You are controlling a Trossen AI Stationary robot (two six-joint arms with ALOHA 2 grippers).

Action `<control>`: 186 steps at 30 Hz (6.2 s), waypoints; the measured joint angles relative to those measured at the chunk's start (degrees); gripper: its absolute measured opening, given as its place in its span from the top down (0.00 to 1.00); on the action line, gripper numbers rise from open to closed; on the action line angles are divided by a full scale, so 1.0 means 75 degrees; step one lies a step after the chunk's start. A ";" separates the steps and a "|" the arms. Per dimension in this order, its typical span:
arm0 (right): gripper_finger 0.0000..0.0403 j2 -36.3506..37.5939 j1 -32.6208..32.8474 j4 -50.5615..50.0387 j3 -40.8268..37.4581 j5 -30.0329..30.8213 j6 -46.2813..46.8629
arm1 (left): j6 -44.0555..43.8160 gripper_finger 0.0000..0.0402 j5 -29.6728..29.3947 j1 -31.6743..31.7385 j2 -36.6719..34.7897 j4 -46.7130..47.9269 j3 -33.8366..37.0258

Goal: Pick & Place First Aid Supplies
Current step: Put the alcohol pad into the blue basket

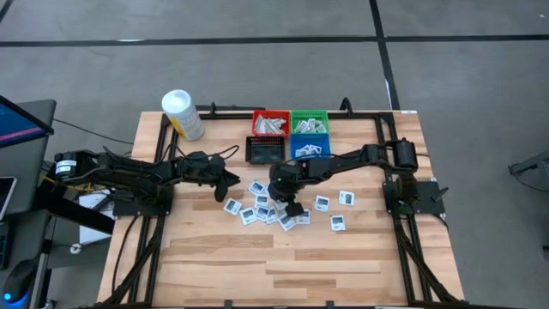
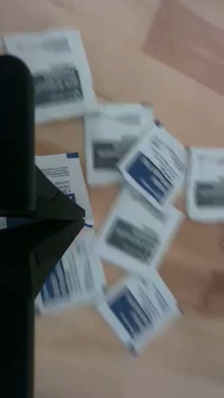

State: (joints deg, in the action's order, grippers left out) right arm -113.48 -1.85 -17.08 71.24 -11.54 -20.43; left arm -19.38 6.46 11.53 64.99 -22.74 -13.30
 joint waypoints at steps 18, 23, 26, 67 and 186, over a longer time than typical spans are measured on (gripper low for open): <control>1.00 0.0863 -0.0812 -0.1522 0.0855 0.1404 -0.0554 | -0.0166 0.81 -0.0049 0.0015 -0.0003 -0.0056 0.0000; 1.00 0.1266 -0.1480 -0.2148 0.0851 0.1560 -0.0556 | -0.0322 0.81 -0.0096 0.0104 -0.0003 -0.0076 0.0003; 1.00 0.1371 -0.1949 -0.2622 0.0851 0.1773 -0.0726 | -0.0388 0.81 -0.0093 0.0168 -0.0003 -0.0093 0.0003; 0.84 0.1514 -0.3550 -0.4259 0.0848 0.0729 -0.0438 | -0.0806 0.81 -0.0472 0.0152 -0.0003 -0.0052 0.0003; 0.99 0.2464 -0.1847 -0.3720 0.0218 0.4543 0.2687 | -0.0094 0.81 -0.1521 -0.0941 0.0000 0.1431 0.0032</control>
State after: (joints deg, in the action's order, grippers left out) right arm -95.00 -15.70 -44.98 72.88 22.54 -0.27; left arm -20.08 -4.95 4.47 64.99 -12.01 -13.06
